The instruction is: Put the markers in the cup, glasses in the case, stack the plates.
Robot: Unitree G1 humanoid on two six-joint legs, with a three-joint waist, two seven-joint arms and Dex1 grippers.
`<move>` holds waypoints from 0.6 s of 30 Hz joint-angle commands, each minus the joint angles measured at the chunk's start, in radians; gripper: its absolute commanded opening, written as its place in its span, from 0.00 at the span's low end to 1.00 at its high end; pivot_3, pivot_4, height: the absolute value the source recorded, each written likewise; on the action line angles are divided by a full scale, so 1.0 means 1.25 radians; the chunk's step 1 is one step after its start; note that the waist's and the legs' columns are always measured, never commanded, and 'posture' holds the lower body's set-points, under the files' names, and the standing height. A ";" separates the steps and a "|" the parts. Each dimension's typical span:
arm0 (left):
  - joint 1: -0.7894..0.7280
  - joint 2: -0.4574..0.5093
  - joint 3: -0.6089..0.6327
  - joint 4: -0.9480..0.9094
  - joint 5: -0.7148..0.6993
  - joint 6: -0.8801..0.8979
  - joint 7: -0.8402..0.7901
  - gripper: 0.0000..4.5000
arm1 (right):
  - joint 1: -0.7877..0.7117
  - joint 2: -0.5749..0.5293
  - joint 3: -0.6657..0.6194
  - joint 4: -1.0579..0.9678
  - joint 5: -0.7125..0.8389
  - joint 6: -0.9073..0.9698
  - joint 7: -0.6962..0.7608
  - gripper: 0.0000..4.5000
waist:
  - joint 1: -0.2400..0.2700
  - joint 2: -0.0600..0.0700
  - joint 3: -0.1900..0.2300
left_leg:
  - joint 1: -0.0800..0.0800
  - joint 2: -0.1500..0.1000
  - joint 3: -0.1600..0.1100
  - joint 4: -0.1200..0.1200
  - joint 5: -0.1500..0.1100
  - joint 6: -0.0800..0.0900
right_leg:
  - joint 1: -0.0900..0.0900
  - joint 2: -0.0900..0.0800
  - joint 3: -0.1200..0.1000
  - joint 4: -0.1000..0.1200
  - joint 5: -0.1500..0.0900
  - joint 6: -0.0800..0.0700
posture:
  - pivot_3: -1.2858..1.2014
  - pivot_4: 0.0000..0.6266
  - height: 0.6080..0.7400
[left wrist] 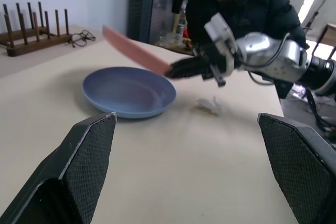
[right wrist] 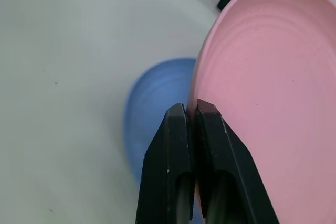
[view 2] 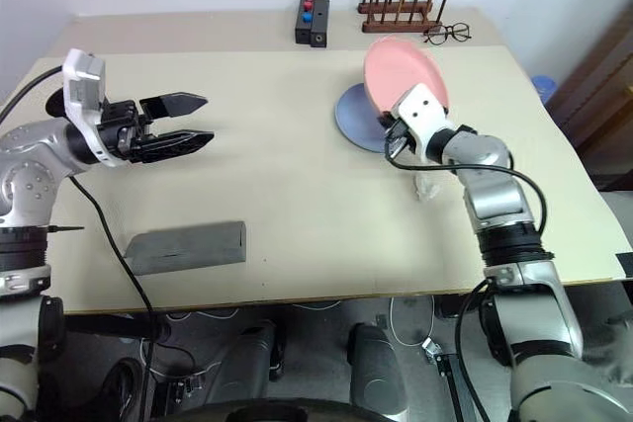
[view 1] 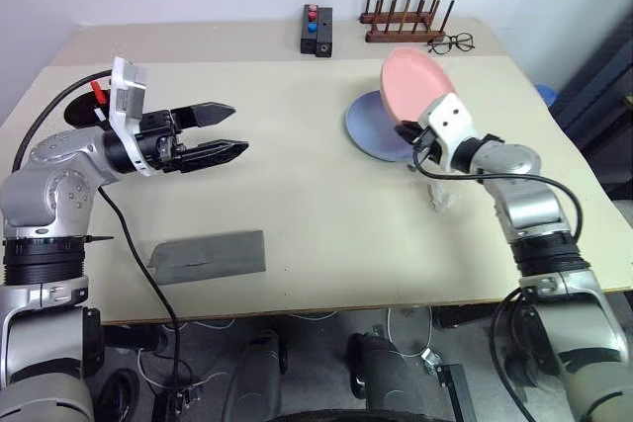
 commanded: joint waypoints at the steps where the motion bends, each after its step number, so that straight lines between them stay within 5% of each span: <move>1: -0.004 0.005 0.027 -0.034 -0.023 0.002 0.009 1.00 | -0.047 0.016 0.017 0.034 -0.028 -0.042 0.002 0.01 | 0.000 0.000 0.000 | 0.000 0.000 0.000 0.000 0.000 0.000 | 0.000 0.000 0.000 0.000 0.000 0.001 | 0.52 0.24 1.00; 6: -0.003 0.017 0.032 -0.045 -0.032 0.010 0.010 1.00 | -0.043 0.038 0.033 0.093 -0.035 -0.088 0.033 0.01 | 0.000 0.000 0.000 | 0.000 0.000 0.000 0.000 0.000 0.000 | 0.000 0.000 0.000 0.000 0.001 0.001 | 0.52 0.24 1.00; 9: -0.005 0.019 0.033 -0.049 -0.033 0.012 0.011 1.00 | -0.041 0.051 0.025 0.086 -0.010 -0.051 0.069 0.22 | -0.001 0.000 0.000 | 0.000 0.000 0.000 0.000 0.000 0.000 | 0.000 0.000 0.000 0.000 0.001 0.001 | 0.52 0.24 1.00; 16: -0.029 0.031 0.030 -0.039 -0.026 0.014 0.010 1.00 | -0.052 0.052 -0.046 0.030 0.047 -0.017 0.047 0.99 | 0.000 0.000 0.000 | 0.000 0.000 0.000 -0.001 0.000 0.000 | 0.000 0.000 0.000 0.000 0.001 0.001 | 0.52 0.24 1.00; 18: -0.028 0.034 0.032 -0.044 -0.029 0.017 0.011 1.00 | -0.040 0.050 -0.103 -0.035 0.119 0.043 0.051 0.99 | 0.000 0.000 0.000 | 0.000 0.000 0.000 -0.001 0.000 0.000 | 0.000 0.000 0.000 0.000 0.001 0.001 | 0.52 0.24 1.00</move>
